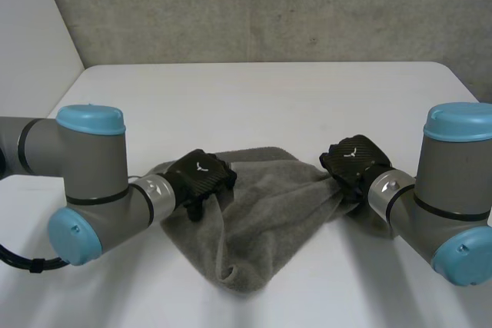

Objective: Fold the towel.

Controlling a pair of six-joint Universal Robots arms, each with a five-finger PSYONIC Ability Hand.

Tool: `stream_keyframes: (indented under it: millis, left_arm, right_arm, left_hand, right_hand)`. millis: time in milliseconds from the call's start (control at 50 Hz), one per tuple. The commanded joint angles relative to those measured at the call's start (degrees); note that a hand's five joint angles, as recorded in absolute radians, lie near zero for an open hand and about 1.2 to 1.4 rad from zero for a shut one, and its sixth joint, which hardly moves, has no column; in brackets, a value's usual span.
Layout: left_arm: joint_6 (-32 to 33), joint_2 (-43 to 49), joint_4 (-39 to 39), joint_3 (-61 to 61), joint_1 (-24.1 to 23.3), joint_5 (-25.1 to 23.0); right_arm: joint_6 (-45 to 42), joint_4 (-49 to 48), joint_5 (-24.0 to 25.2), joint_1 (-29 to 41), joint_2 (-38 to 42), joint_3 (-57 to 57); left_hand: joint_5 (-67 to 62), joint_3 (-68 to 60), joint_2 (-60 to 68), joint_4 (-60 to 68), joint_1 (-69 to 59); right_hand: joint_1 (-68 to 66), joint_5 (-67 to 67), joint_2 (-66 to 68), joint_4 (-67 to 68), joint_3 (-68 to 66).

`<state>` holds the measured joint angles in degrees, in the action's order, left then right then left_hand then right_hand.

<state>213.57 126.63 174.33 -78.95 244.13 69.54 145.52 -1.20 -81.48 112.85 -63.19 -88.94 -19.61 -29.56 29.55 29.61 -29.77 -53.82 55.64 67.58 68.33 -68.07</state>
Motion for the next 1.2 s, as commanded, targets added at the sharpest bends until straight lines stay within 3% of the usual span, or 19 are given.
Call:
stream_keyframes:
  millis: [20, 160, 460, 520, 560, 580, 600, 640, 760, 840, 880, 900, 940, 960, 1040, 1120, 1200]
  left_arm:
    - [0.1, 0.1, 0.0, -0.4, -0.1, 0.2]
    - [0.2, 0.0, -0.3, -1.2, -0.3, 0.4]
    - [0.3, -0.2, -0.5, -1.9, -0.7, 0.5]
    - [0.4, -0.2, -0.8, -1.9, -0.7, 0.8]
    - [0.4, -0.5, -1.0, -1.9, -0.8, 1.4]
    - [0.4, -0.5, -1.0, -1.9, -0.8, 1.4]
    - [0.4, -0.6, -1.0, -2.0, -0.8, 1.6]
    - [0.4, -0.7, -0.9, -2.0, -0.8, 1.9]
    - [0.4, -1.3, 0.6, 0.5, -0.5, 2.2]
    - [-0.1, -2.1, 4.5, 5.7, -0.1, 4.1]
    - [-1.2, -4.2, 12.0, 11.5, 0.0, 9.2]
    - [-1.2, -4.2, 12.0, 11.5, 0.0, 9.2]
    - [-4.6, -7.6, 19.2, 15.4, 0.0, 16.0]
    - [-4.7, -7.6, 19.2, 15.4, 0.0, 16.1]
    - [-11.8, -13.7, 26.6, 15.5, 0.0, 23.4]
    - [-14.9, -16.7, 27.6, 11.9, 0.1, 24.0]
    - [-15.3, -19.0, 27.6, 2.1, 0.0, 22.7]
  right_arm:
    - [-0.1, -0.2, 0.0, 0.0, 0.0, 0.1]
    - [-0.1, -0.4, 0.0, -0.1, 0.1, 0.3]
    - [-0.1, -0.4, 0.0, -0.1, 0.1, 0.3]
    - [-0.1, -0.4, 0.0, -0.1, 0.0, 0.3]
    - [-0.1, -0.4, 0.0, -0.1, 0.0, 0.4]
    - [-0.1, -0.4, 0.0, -0.1, 0.0, 0.4]
    - [-0.1, -0.4, 0.0, -0.1, 0.0, 0.6]
    - [-0.1, -0.3, 0.0, -0.1, 0.0, 1.0]
    - [1.0, -1.4, -0.4, 0.0, -0.4, 6.7]
    - [3.5, -5.0, -1.1, 0.5, -0.5, 11.5]
    - [9.9, -11.7, -3.2, 0.6, -1.1, 15.7]
    - [10.0, -11.7, -3.3, 0.6, -1.1, 15.7]
    - [15.6, -20.1, -6.5, 0.0, -2.7, 18.0]
    - [15.7, -20.2, -6.5, 0.0, -2.7, 18.0]
    - [18.1, -28.7, -9.0, 0.0, -5.3, 18.4]
    - [17.5, -27.6, -9.0, -0.1, -6.0, 18.1]
    - [17.0, -19.8, -7.8, -0.3, -5.9, 17.5]
  left_hand:
    - [-19.7, -19.8, 19.8, 19.7, -19.6]
    - [-23.7, -23.7, 23.7, 23.7, -23.5]
    - [-13.9, -14.0, 14.0, 13.9, -13.8]
    - [-19.6, -19.7, 19.7, 19.6, -19.5]
    - [-33.5, -33.6, 33.6, 33.5, -33.4]
    - [-33.6, -33.6, 33.6, 33.6, -33.4]
    - [-44.6, -44.6, 44.6, 44.6, -44.4]
    - [-50.3, -50.4, 50.4, 50.3, -50.2]
    - [-50.4, -50.4, 50.4, 50.4, -50.2]
    - [-50.4, -50.4, 50.4, 50.4, -50.2]
    - [-50.4, -50.4, 50.4, 50.4, -50.2]
    - [-50.4, -50.4, 50.4, 50.4, -50.2]
    - [-50.4, -50.4, 50.4, 50.4, -50.2]
    - [-50.4, -50.4, 50.4, 50.4, -50.2]
    - [-50.4, -50.4, 50.4, 50.4, -50.2]
    - [-50.4, -50.4, 50.4, 50.4, -50.2]
    - [-50.4, -50.4, 50.4, 50.4, -50.2]
  right_hand:
    - [-26.2, 14.4, 12.4, 11.7, -11.9]
    - [-26.2, 14.4, 12.4, 11.7, -11.9]
    - [-26.2, 14.4, 12.4, 11.7, -11.9]
    - [-26.2, 14.4, 12.4, 11.7, -11.9]
    - [-26.2, 14.4, 12.4, 11.7, -11.9]
    - [-26.2, 14.4, 12.4, 11.7, -11.9]
    - [-26.2, 14.4, 12.4, 11.7, -11.9]
    - [-26.2, 14.4, 12.4, 11.7, -11.9]
    - [-26.2, 14.4, 12.4, 11.7, -11.9]
    - [-26.2, 14.4, 12.4, 11.7, -11.9]
    - [-26.2, 14.4, 12.4, 11.7, -11.9]
    - [-26.2, 14.4, 12.4, 11.7, -11.9]
    - [-26.2, 14.4, 12.4, 11.7, -11.9]
    - [-26.2, 14.4, 12.4, 11.7, -11.9]
    - [-26.2, 14.4, 12.4, 11.7, -11.9]
    - [-26.2, 14.4, 12.4, 11.7, -11.9]
    - [-26.2, 14.4, 12.4, 11.7, -11.9]
